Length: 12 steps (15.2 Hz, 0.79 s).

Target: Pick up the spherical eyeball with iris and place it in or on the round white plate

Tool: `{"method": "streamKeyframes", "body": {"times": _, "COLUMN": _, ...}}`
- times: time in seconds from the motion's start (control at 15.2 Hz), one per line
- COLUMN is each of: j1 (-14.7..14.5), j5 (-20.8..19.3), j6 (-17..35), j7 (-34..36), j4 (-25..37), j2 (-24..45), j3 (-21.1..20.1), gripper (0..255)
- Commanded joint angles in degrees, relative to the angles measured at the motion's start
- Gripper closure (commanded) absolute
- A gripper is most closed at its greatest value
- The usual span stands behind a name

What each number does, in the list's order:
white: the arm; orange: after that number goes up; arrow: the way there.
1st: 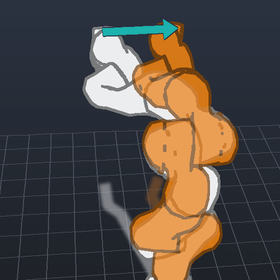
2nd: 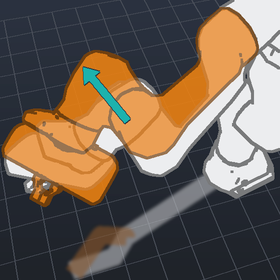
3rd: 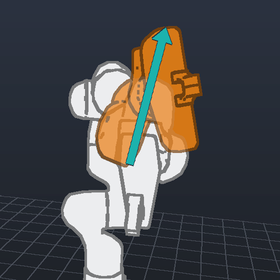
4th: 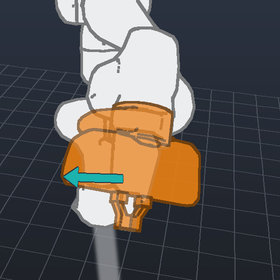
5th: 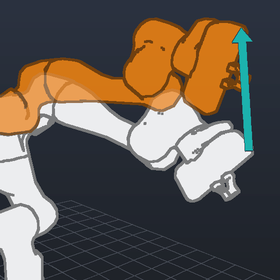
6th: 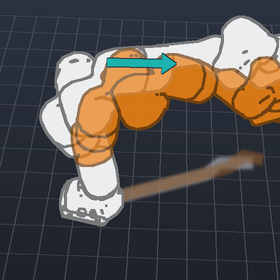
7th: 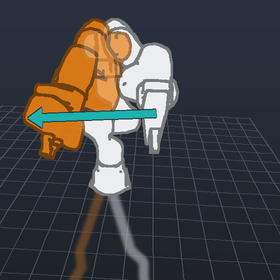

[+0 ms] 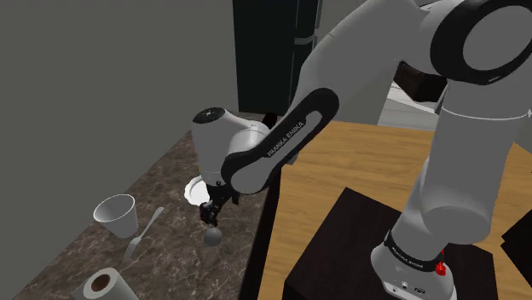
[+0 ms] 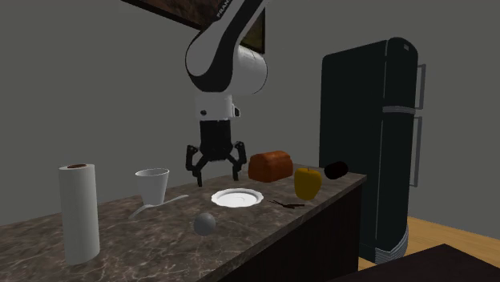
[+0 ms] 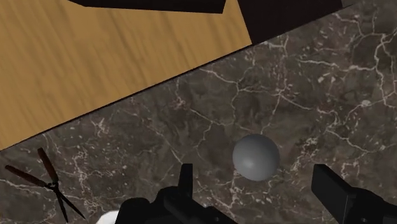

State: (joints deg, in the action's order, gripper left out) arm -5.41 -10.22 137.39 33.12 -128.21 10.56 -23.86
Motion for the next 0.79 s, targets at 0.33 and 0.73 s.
{"method": "streamKeyframes", "body": {"times": 0.33, "j1": -6.5, "j5": -10.9, "j6": 1.7, "j7": 9.2, "j4": 11.4, "j2": 16.1, "j3": 3.7, "gripper": 0}}
{"method": "streamKeyframes", "body": {"times": 0.73, "j1": -7.4, "j5": -13.0, "j6": 4.9, "j7": 10.6, "j4": 11.7, "j2": 19.7, "j3": 5.3, "gripper": 0}}
